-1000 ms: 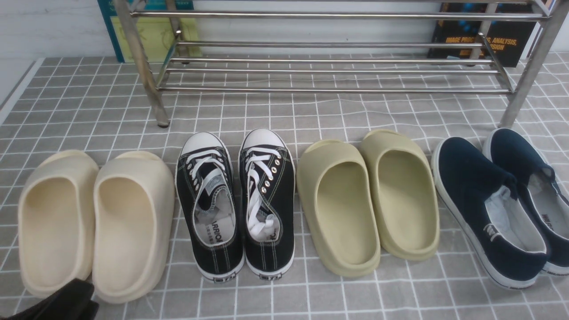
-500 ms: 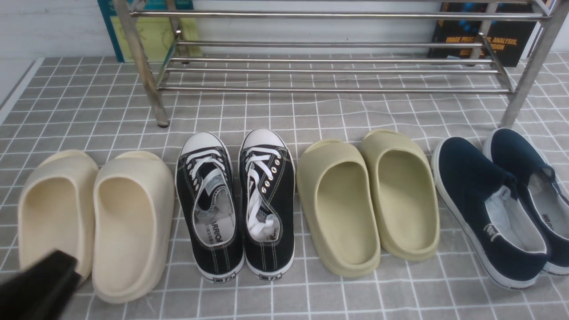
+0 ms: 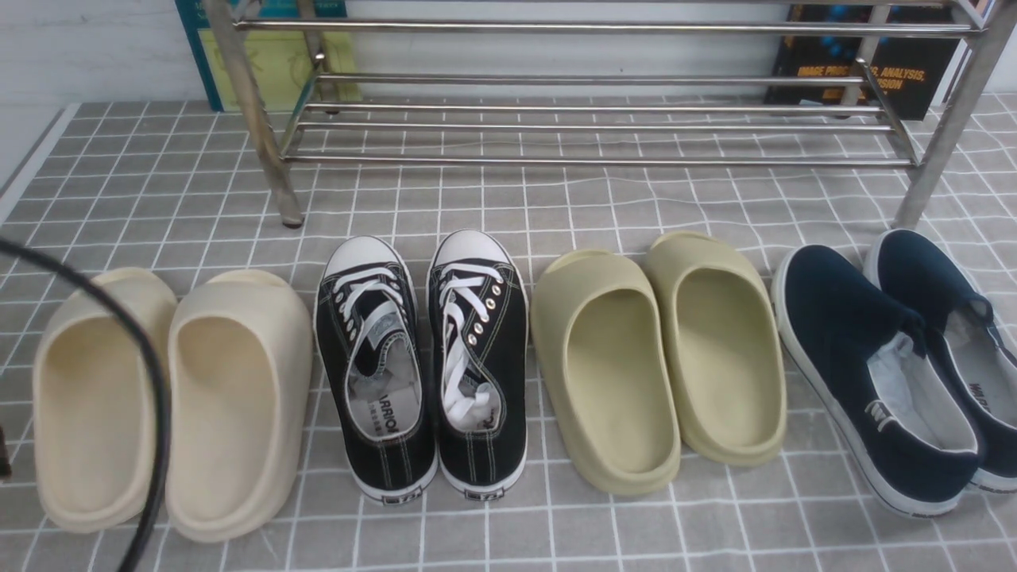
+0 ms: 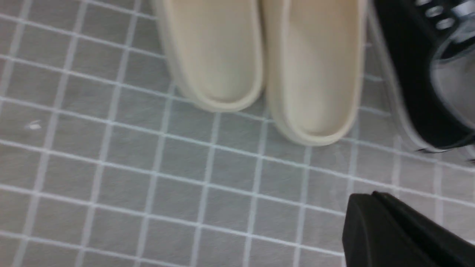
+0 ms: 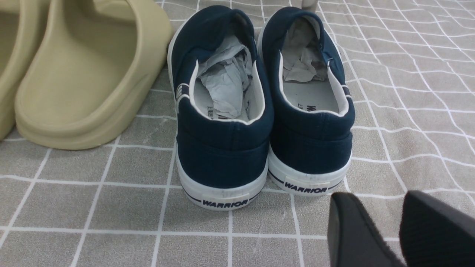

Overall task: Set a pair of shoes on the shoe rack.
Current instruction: Use the left arm to grab the shoe closest to it

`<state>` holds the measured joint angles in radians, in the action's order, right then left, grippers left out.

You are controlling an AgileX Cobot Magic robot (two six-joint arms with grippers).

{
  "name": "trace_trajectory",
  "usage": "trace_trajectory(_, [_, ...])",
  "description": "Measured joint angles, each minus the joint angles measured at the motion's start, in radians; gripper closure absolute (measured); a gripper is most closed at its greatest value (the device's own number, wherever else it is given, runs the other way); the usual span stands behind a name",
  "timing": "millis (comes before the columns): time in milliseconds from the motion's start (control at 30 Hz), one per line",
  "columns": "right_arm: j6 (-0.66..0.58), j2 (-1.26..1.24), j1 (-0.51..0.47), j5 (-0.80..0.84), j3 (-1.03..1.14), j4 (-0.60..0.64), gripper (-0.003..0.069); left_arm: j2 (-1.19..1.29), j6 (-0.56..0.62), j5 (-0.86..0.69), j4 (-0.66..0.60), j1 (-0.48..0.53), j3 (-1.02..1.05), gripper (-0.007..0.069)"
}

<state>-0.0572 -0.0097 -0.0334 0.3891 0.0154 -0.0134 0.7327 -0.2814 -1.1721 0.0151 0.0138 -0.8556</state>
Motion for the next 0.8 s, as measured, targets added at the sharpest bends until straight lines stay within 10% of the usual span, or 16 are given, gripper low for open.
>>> trace_trajectory(400, [0.000, 0.000, 0.000, 0.000, 0.000, 0.000, 0.0419, 0.463, -0.047, 0.006, 0.099, -0.335, -0.204, 0.0624])
trace_trajectory(800, [0.000, 0.000, 0.000, 0.000, 0.000, 0.000, 0.0419, 0.787, -0.275, 0.260, 0.102, -0.418, -0.231, 0.0249])
